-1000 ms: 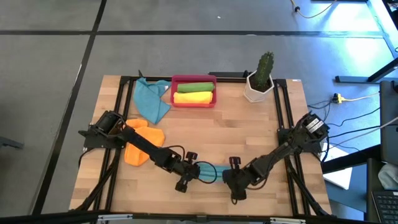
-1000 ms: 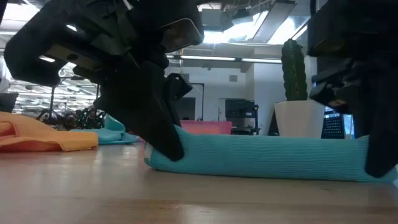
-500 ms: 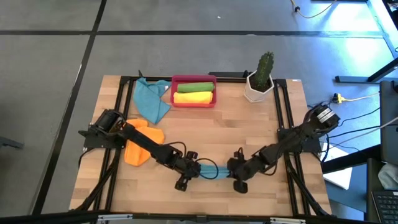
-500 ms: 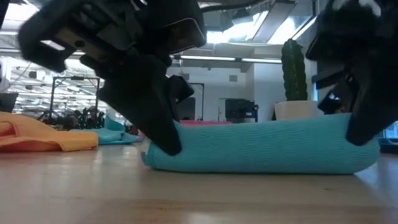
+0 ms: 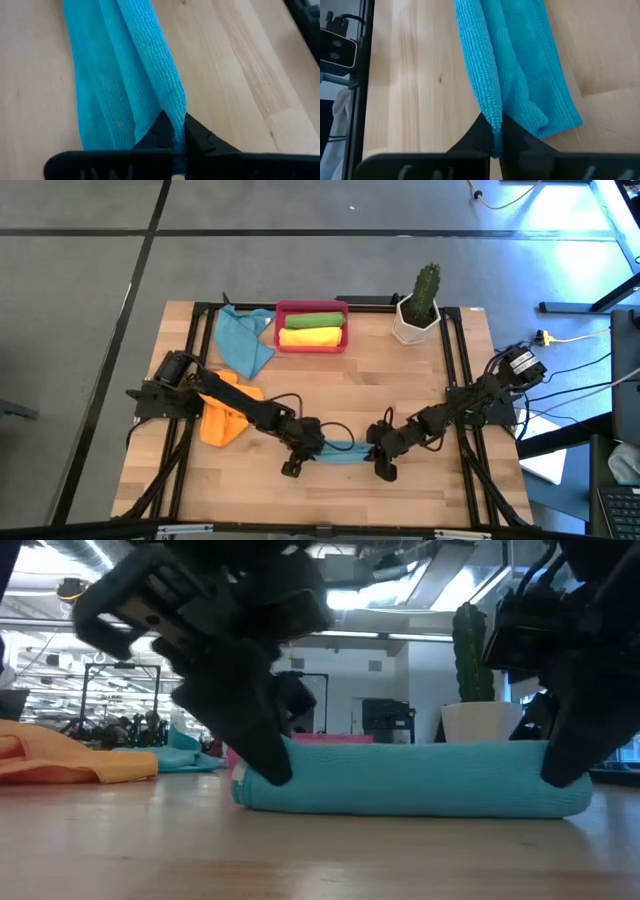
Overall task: Roll microfiber towels into tight, uniform cylinder then place into a basket
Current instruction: Roll the bottom blue towel
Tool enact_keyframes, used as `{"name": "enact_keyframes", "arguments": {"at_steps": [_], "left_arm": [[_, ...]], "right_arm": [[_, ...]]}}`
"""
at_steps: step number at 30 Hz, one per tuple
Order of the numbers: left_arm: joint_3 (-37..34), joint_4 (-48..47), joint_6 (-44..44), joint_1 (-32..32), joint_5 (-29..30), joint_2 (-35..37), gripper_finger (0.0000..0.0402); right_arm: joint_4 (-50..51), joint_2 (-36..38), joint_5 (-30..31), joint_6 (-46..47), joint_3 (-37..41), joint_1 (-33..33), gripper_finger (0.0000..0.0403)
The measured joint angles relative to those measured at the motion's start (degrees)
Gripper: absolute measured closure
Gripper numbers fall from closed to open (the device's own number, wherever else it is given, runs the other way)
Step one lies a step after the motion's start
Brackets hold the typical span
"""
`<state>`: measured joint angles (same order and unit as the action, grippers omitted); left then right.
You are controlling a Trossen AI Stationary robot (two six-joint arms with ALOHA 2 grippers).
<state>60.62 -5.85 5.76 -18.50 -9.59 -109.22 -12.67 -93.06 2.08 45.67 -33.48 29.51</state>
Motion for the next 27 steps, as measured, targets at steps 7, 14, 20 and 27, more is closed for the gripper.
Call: {"name": "enact_keyframes", "arguments": {"at_steps": [7,14,20,27], "left_arm": [[-15.1,19.9,6.3,-1.5,4.3,9.4,0.0401],[-17.7,19.7,12.1,0.5,3.6,11.9,0.0401],[-17.6,19.2,14.7,0.9,3.4,10.7,0.0401],[-17.6,17.8,18.2,2.2,3.4,10.2,0.0401]], "right_arm": [[-2.2,0.0,0.6,0.4,-0.2,0.1,0.039],[-2.5,0.0,0.8,0.4,-0.1,-3.0,0.0389],[-2.0,-0.7,0.7,0.4,-0.1,-4.1,0.0388],[-1.8,-2.1,0.7,0.6,-0.1,-5.3,0.0388]]}}
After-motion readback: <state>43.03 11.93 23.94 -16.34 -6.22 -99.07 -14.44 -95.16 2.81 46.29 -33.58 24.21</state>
